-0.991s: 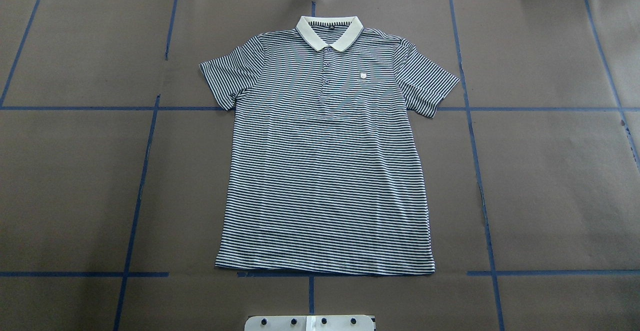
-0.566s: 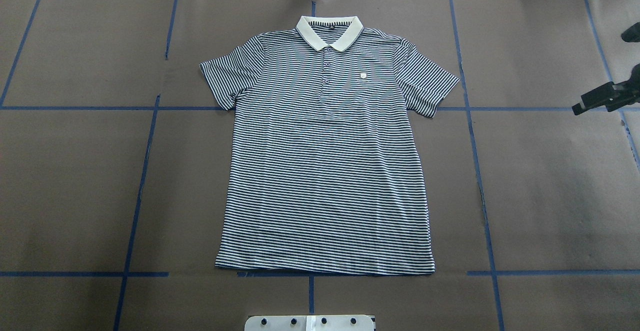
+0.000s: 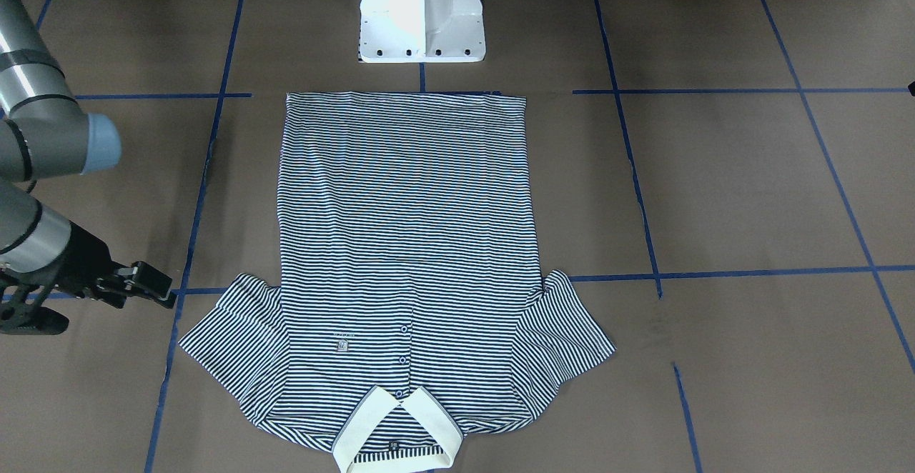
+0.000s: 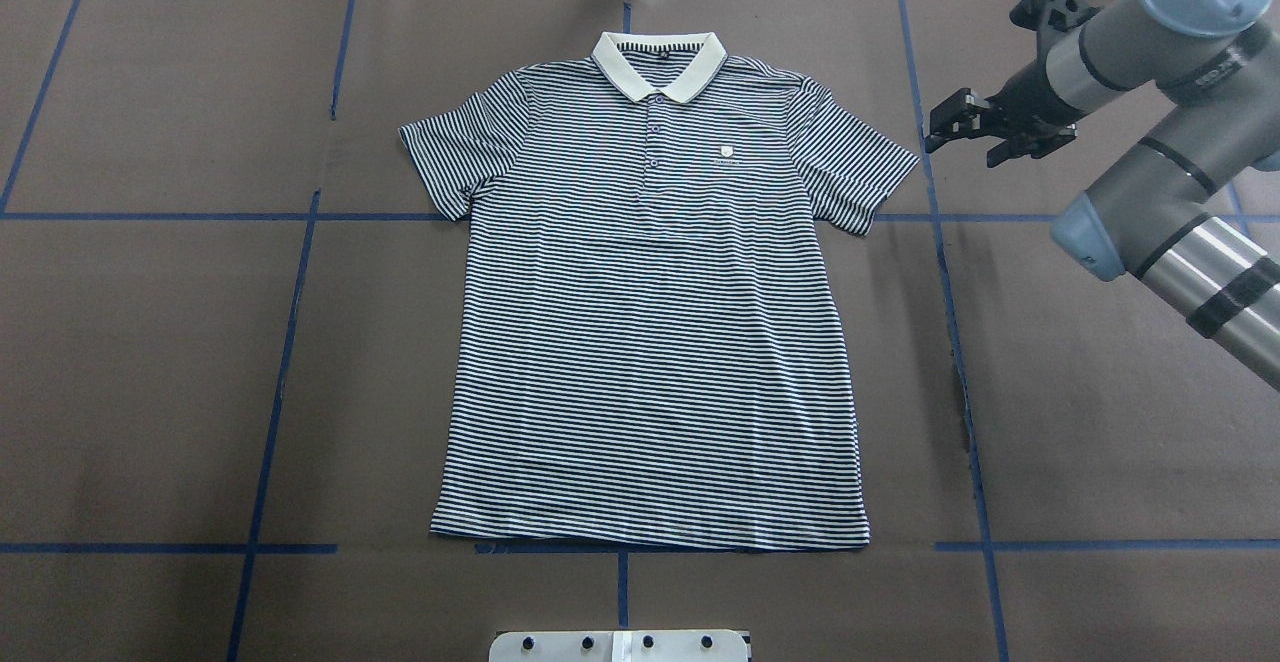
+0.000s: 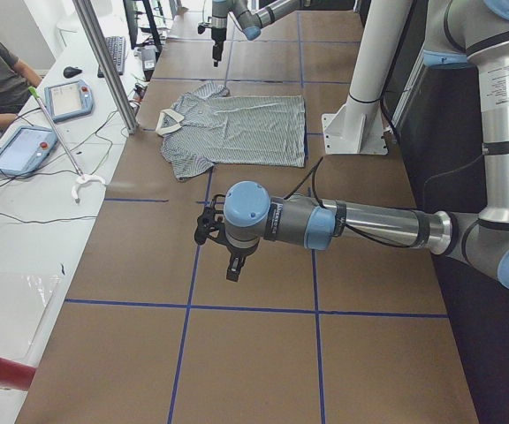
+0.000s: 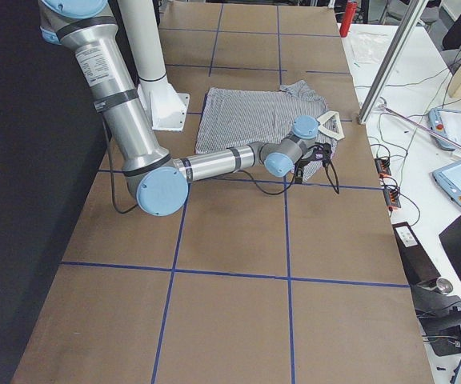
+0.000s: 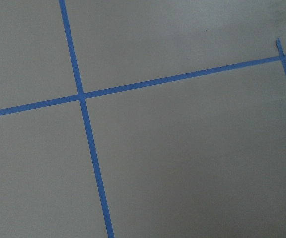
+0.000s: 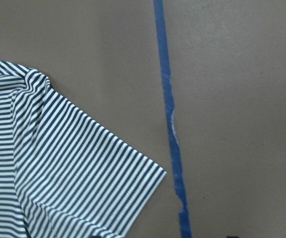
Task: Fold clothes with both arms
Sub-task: 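Move the right gripper in over the shirt's shoulder near the collar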
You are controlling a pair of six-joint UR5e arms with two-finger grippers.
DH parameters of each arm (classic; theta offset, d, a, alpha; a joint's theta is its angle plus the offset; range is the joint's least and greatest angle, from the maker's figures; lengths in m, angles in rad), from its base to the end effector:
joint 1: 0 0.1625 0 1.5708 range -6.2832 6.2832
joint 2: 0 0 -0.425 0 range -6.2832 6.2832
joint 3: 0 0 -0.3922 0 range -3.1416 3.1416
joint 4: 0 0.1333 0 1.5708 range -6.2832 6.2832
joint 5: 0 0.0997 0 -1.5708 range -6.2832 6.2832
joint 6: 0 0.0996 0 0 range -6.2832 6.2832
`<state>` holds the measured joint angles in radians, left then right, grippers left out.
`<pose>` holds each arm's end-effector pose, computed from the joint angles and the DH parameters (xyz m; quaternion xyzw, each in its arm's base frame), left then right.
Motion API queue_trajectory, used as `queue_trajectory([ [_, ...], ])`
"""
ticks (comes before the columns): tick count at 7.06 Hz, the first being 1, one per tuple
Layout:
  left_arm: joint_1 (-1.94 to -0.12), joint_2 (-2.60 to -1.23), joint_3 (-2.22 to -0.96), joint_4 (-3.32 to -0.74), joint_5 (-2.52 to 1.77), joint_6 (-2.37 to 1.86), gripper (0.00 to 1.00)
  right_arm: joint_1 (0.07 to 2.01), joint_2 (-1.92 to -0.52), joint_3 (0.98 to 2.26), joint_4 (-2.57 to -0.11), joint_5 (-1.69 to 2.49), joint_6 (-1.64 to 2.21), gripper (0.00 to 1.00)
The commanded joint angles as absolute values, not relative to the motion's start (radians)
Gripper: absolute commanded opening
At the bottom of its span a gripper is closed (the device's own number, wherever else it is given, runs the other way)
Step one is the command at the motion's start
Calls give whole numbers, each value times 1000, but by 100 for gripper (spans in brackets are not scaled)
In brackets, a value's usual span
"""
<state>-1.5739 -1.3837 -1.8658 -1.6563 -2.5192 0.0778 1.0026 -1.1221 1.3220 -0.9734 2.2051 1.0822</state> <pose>-0.0537 -0.4197 0.5757 0.1042 0.4506 0.0771 0.8832 -0.3118 -0.6264 0.4523 0.0391 -0.4659 0.1055 0.8776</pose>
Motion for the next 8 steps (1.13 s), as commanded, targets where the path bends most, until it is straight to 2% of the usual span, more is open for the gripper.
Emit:
queue_trajectory([
  [1,-1574,-1384,-1861,-1658,-2519,80,100,944,-1033,1228,-969,2090,1192,80],
  [3,-1575,-1384,-1862,-1661,-2520,78,100,942,-991,1158,-969,2069,1189,77],
  [6,-1574,-1382,-1864,-1661,-2520,78,100,945,-1014,1152,-971,2045,1183,73],
  [8,-1575,-1382,-1865,-1661,-2520,78,100,943,-1014,1146,-971,2045,1184,66],
])
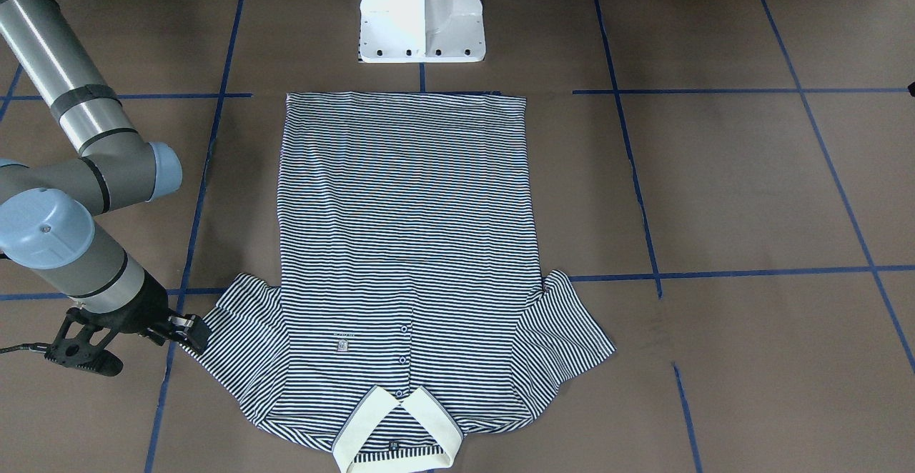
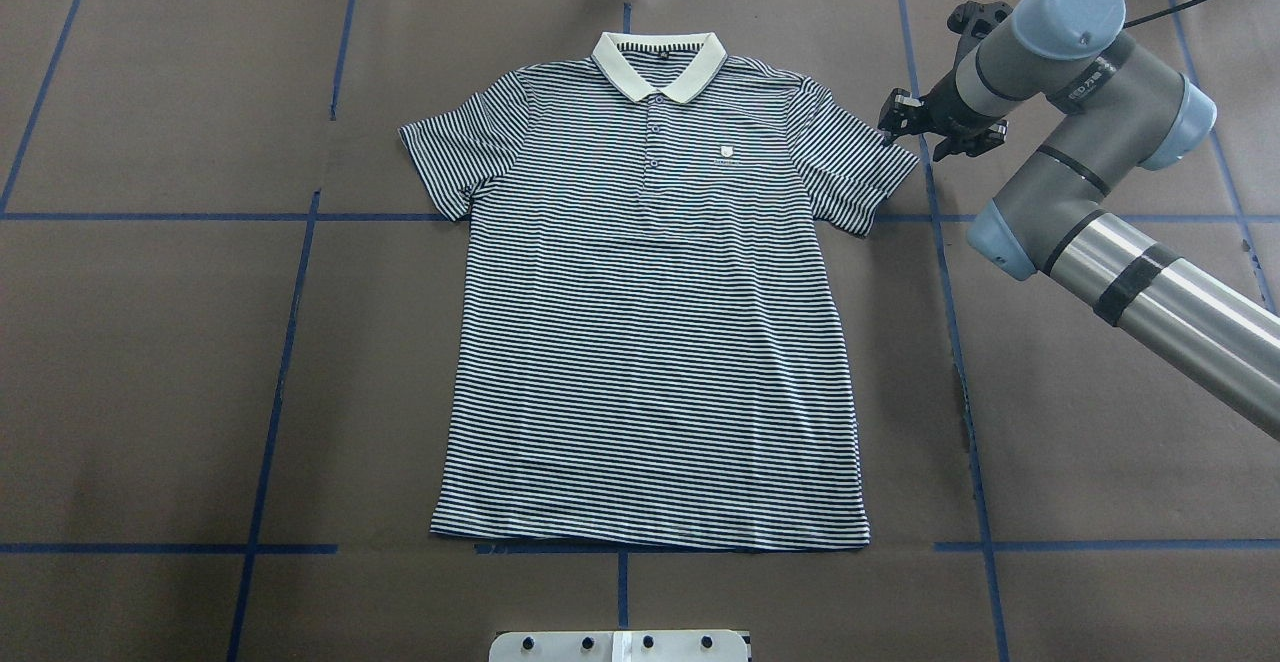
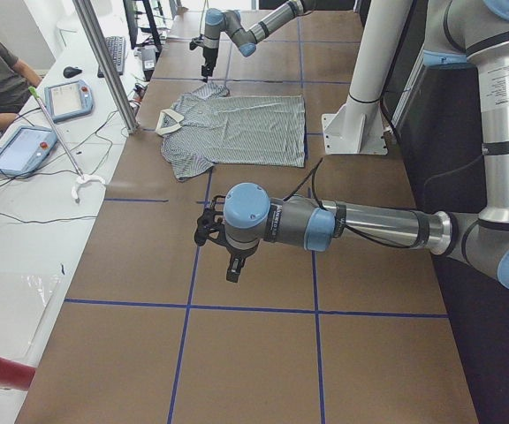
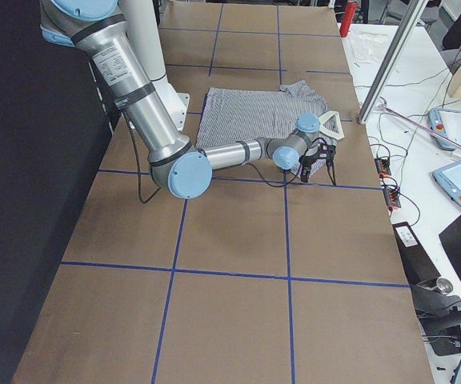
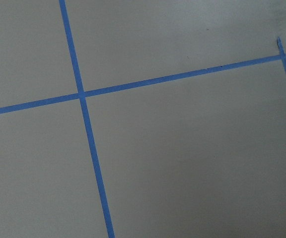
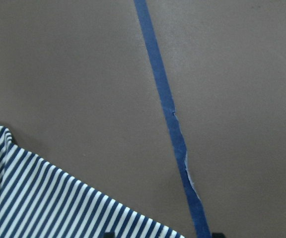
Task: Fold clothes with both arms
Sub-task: 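Move the right gripper in over the shirt's shoulder near the collar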
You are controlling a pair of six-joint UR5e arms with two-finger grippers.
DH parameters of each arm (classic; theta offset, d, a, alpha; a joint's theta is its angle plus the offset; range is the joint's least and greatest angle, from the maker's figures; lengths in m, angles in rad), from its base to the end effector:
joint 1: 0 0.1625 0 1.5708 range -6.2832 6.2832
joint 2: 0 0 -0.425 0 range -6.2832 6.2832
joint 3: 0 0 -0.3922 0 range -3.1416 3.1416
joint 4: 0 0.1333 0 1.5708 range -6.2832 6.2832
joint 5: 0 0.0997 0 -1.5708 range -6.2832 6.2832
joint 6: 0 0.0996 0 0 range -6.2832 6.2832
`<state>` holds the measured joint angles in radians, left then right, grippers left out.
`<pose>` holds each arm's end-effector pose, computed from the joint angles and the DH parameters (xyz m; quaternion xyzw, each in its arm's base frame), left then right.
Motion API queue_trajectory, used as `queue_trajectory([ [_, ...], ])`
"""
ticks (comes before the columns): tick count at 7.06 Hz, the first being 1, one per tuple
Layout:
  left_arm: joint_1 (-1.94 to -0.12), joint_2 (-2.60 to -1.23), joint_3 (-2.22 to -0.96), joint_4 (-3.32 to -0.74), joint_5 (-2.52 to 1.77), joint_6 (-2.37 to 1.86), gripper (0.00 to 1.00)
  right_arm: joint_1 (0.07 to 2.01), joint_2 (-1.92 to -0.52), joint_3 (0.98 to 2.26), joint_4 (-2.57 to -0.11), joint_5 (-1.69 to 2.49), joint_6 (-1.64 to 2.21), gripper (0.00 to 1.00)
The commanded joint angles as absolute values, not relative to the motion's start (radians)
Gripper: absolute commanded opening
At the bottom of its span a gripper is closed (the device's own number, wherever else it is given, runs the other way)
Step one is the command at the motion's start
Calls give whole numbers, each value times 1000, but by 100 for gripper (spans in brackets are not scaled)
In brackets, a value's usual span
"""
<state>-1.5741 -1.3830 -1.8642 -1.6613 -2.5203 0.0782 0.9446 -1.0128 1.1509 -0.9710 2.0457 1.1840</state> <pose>-0.0537 -0.4196 0.5761 0.1055 0.4510 0.0779 0.8828 -0.3666 -0.6566 0.4675 0.0439 -0.4112 0.1680 0.8949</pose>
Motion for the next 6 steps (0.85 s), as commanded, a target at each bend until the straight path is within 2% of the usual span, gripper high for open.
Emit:
queue_trajectory([
  [1,-1575,-1382,-1865,-1661,-2520,78,100,942,-1012,1144,-971,2036,1184,65],
  [4,-1575,-1382,-1868,-1661,-2522,77,100,936,-1012,1143,-973,2028,1184,54],
  [6,-1575,-1382,-1868,-1661,-2522,77,100,934,-1015,1141,-973,2028,1183,54],
])
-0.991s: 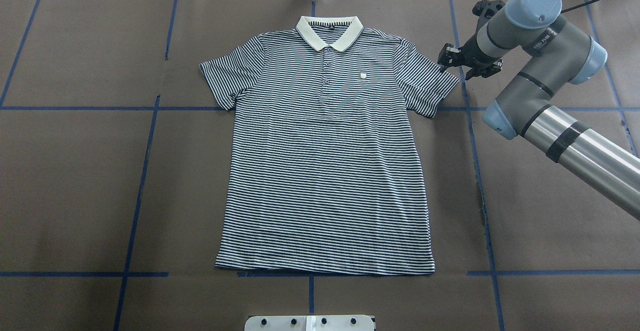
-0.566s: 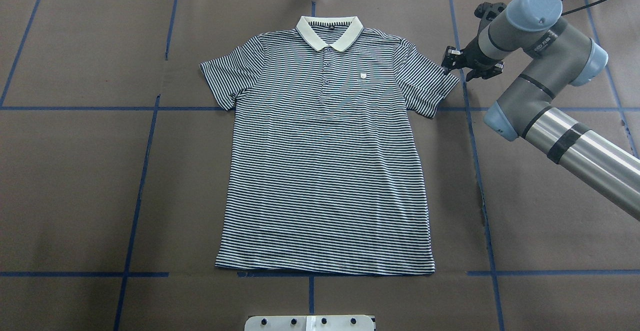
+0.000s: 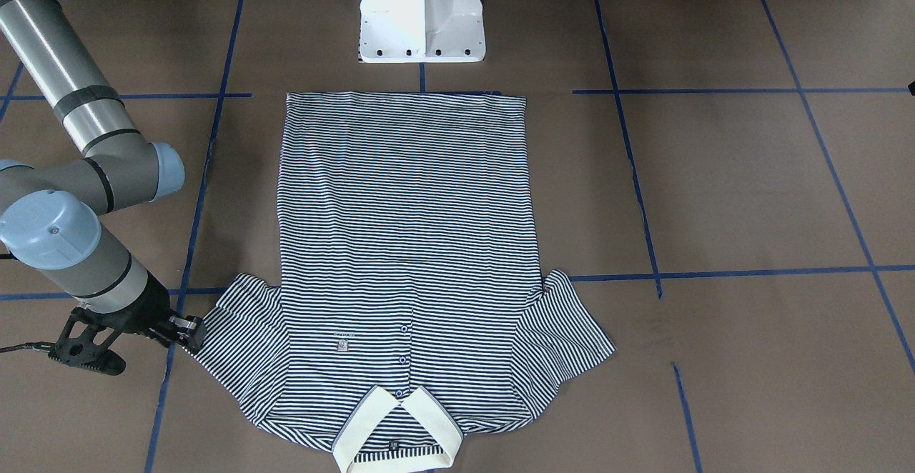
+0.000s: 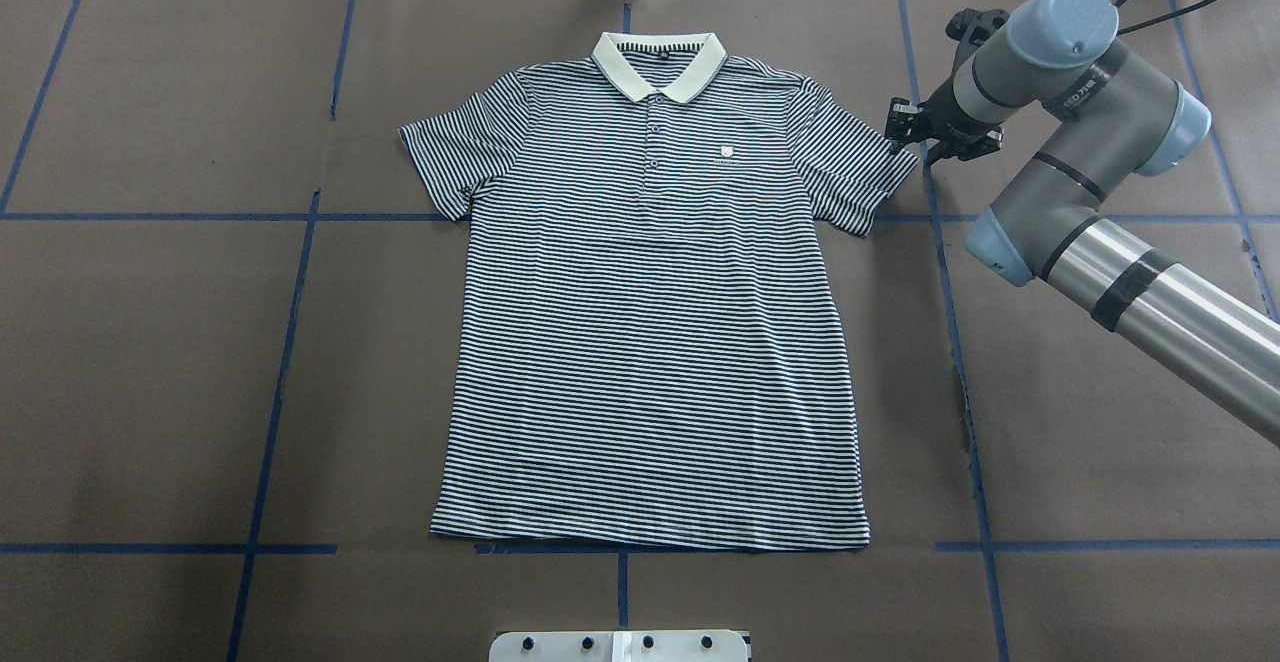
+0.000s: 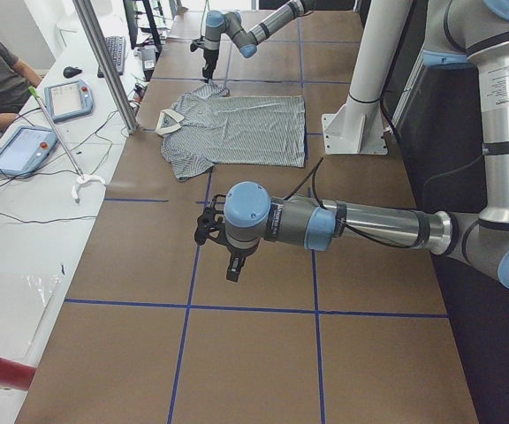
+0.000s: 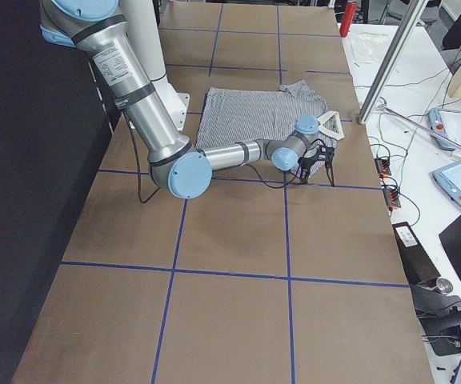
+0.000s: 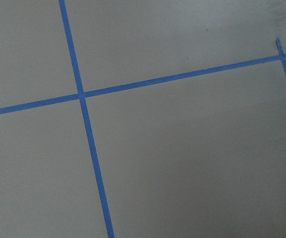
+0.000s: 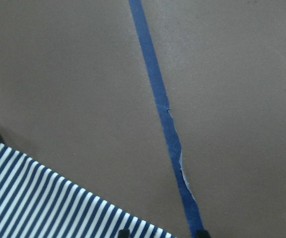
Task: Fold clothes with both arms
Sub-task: 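Move the right gripper in over the shirt's shoulder near the collar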
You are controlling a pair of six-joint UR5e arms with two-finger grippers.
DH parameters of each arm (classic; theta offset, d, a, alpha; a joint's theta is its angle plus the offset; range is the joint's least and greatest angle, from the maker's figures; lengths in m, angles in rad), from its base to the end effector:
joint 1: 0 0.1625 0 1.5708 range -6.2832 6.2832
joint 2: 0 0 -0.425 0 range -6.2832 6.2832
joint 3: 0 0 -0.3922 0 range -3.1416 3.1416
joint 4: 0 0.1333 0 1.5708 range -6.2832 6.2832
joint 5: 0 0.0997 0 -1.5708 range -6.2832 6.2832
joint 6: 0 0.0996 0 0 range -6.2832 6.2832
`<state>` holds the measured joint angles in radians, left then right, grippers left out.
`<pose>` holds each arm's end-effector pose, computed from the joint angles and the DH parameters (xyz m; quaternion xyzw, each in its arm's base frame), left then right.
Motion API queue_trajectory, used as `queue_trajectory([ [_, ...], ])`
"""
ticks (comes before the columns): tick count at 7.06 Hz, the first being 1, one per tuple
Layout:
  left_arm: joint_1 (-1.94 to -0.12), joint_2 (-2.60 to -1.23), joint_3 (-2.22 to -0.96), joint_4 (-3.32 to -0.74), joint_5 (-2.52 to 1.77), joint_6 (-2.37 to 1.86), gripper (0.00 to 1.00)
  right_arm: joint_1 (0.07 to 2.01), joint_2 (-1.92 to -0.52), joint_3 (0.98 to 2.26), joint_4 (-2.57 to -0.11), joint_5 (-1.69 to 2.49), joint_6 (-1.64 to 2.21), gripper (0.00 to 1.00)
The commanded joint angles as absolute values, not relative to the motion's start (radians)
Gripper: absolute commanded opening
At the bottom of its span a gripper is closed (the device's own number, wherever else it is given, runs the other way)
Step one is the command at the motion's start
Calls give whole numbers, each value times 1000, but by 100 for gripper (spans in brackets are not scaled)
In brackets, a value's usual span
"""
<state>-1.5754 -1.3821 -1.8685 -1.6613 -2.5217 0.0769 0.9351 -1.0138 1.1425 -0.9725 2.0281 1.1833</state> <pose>-0.0542 -0.4191 0.5742 0.1070 0.4515 0.0775 0.8824 -0.3720 -0.6545 0.4734 0.0455 -0.4034 0.1686 0.8982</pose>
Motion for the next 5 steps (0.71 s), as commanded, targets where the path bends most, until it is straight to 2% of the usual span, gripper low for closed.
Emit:
queue_trajectory([
  [1,-1577,-1382,-1871,-1661,-2522,77,100,934,-1014,1135,-973,2028,1183,54],
  [2,-1577,-1382,-1871,-1661,-2522,77,100,934,-1014,1134,-973,2028,1183,53],
  [3,-1577,-1382,-1871,-1661,-2522,77,100,934,-1014,1134,-973,2028,1186,39],
  [4,-1577,-1382,-1871,-1661,-2522,77,100,934,-1014,1134,-973,2028,1190,6],
  [5,-1577,-1382,-1871,-1661,-2522,77,100,934,-1014,1134,-973,2029,1184,0],
])
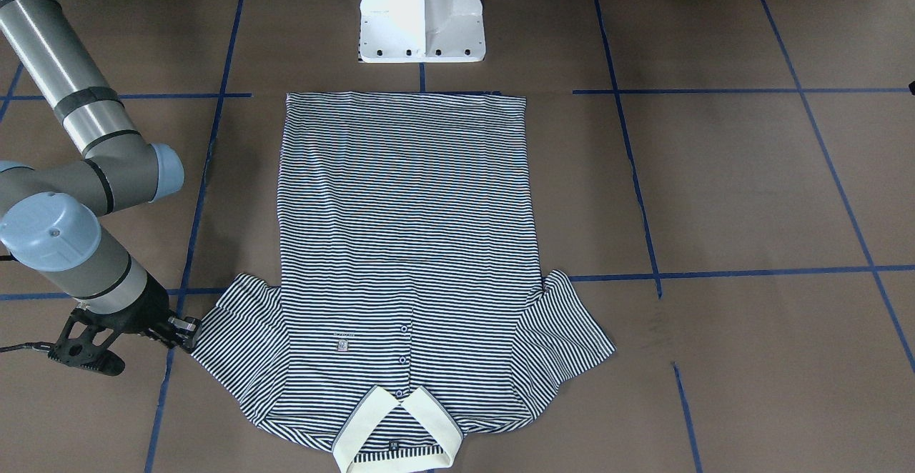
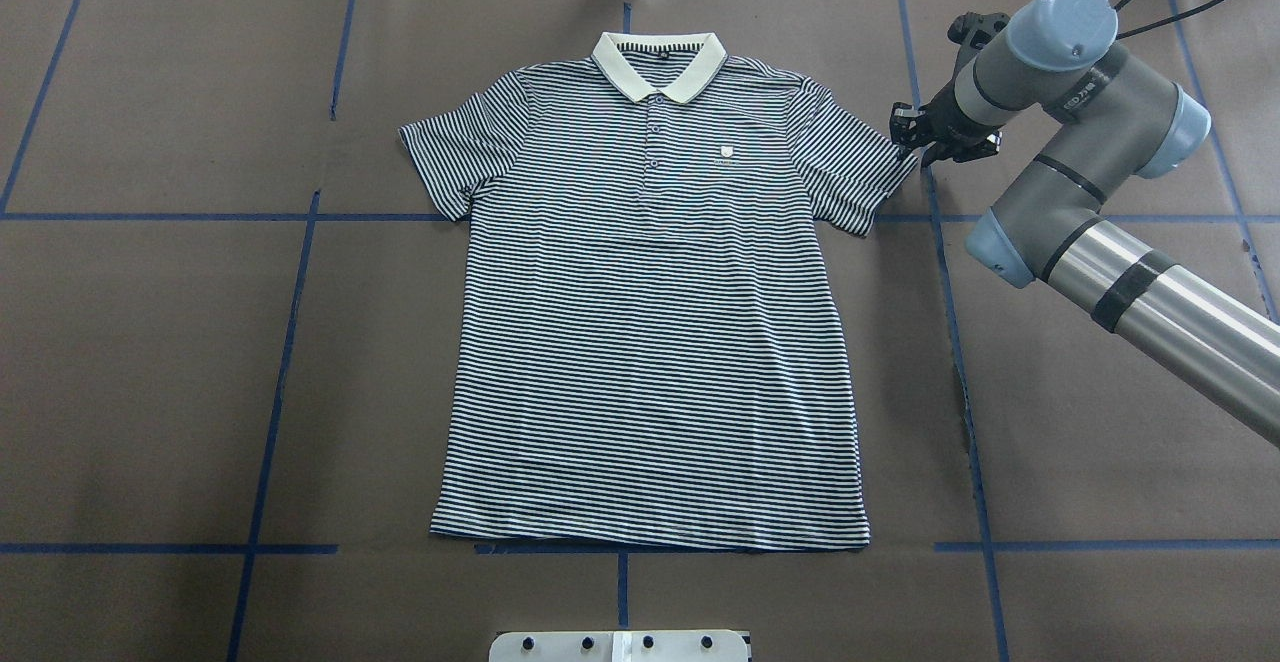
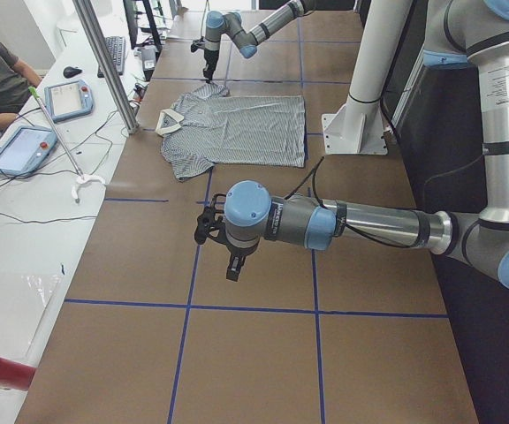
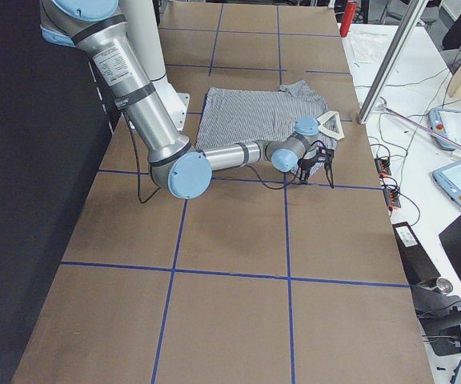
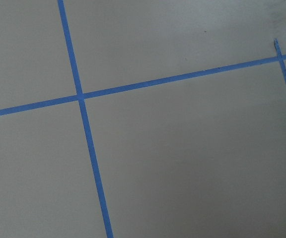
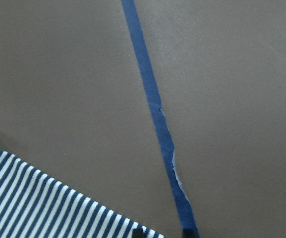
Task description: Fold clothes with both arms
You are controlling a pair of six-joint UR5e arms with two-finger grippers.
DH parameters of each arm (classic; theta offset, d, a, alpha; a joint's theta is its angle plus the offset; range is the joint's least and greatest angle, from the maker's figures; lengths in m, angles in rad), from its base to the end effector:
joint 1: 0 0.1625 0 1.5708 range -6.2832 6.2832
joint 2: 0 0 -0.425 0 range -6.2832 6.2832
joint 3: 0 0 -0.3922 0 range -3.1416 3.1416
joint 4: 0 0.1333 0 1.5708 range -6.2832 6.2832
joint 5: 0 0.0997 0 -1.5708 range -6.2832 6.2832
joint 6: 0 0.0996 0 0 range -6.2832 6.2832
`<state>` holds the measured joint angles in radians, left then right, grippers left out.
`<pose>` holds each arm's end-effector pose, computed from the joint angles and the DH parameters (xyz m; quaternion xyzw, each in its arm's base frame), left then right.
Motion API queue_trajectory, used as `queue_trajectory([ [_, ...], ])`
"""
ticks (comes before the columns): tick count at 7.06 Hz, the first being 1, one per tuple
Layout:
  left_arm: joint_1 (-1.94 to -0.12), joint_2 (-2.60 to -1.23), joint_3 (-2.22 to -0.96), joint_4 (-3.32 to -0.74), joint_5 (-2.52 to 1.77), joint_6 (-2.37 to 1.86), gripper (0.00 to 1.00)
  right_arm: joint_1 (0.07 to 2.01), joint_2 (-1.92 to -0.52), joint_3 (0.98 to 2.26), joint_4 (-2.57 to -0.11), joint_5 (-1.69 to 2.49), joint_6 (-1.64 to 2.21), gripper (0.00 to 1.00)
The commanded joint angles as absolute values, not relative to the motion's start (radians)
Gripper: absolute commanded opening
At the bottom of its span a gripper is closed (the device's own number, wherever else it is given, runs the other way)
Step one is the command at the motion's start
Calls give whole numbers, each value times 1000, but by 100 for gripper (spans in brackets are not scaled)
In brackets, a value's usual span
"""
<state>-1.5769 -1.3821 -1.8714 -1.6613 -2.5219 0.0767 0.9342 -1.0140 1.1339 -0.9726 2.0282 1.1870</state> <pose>-0.0548 -0.4190 0.5728 0.1086 0.4514 0.0774 0.8823 -0.3728 -0.6545 0.4781 0.0417 -0.4005 0.1711 0.8992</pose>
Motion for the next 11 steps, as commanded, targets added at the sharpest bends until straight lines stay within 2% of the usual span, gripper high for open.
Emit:
queue_trajectory([
  [1,-1577,-1382,-1870,-1661,-2522,78,100,934,-1011,1138,-973,2032,1187,0],
  [3,-1577,-1382,-1868,-1660,-2522,78,100,934,-1003,1163,-969,2039,1195,0],
  [5,-1577,-1382,-1870,-1661,-2522,78,100,940,-1023,1280,-994,2074,1206,0],
  [7,-1577,-1382,-1870,-1661,-2522,81,100,901,-1006,1334,-1003,2072,1323,0],
  [9,-1577,-1382,-1870,-1661,-2522,81,100,856,-881,1278,-1044,2027,1440,0],
  [11,-1577,-1382,-1870,-1661,-2522,81,100,835,-766,1143,-1065,1954,1440,0],
])
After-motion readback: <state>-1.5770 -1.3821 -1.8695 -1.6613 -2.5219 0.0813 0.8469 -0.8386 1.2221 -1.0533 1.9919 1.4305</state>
